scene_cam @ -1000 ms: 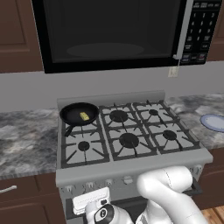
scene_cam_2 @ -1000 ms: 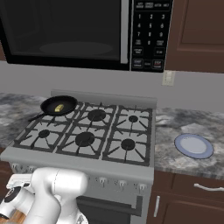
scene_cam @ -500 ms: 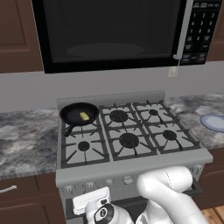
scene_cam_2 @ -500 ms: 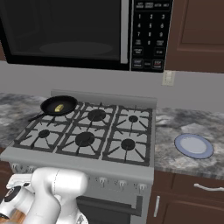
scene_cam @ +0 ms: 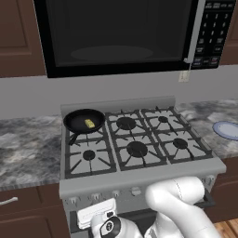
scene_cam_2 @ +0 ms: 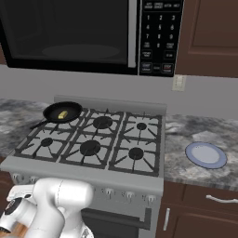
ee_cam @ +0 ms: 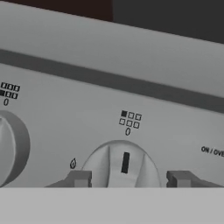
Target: Pick up the butter stick and place it in the pan. Then turn on the burner for the pan.
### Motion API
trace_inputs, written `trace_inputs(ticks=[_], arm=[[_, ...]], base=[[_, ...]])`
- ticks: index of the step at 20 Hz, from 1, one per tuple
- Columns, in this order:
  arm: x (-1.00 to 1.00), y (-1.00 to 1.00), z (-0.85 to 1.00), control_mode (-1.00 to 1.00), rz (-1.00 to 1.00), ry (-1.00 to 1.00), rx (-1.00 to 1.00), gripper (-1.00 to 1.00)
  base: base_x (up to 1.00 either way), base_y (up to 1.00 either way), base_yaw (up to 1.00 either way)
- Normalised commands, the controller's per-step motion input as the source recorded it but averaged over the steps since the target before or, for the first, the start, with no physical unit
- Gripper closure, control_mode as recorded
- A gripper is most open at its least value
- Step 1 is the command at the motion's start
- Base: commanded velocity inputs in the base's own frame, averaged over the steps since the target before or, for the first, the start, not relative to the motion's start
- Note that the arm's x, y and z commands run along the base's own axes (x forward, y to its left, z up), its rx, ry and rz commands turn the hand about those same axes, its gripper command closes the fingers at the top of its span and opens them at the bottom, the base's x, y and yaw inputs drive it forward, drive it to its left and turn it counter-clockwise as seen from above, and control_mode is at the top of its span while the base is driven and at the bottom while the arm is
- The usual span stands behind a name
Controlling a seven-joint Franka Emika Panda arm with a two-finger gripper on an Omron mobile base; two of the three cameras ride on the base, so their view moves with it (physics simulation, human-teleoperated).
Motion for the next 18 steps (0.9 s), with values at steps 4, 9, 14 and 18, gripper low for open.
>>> trace_inputs(ticks=[4,9,14,18], arm=[[0.19,-0.25,0.22,-1.00,0.06,0.00,0.00,1.00],[0.06,-0.28,0.16,-1.00,0.05,0.00,-0.01,1.00],[0.01,-0.17,0.12,-1.00,0.00,0.00,-0.08,1.00],[0.02,0.00,0.09,-1.00,0.00,0.03,-0.18,1.00]], base=[[0.00,0.00,0.00],[0.00,0.00,0.00],[0.00,0.00,0.00],[0.00,0.00,0.00]])
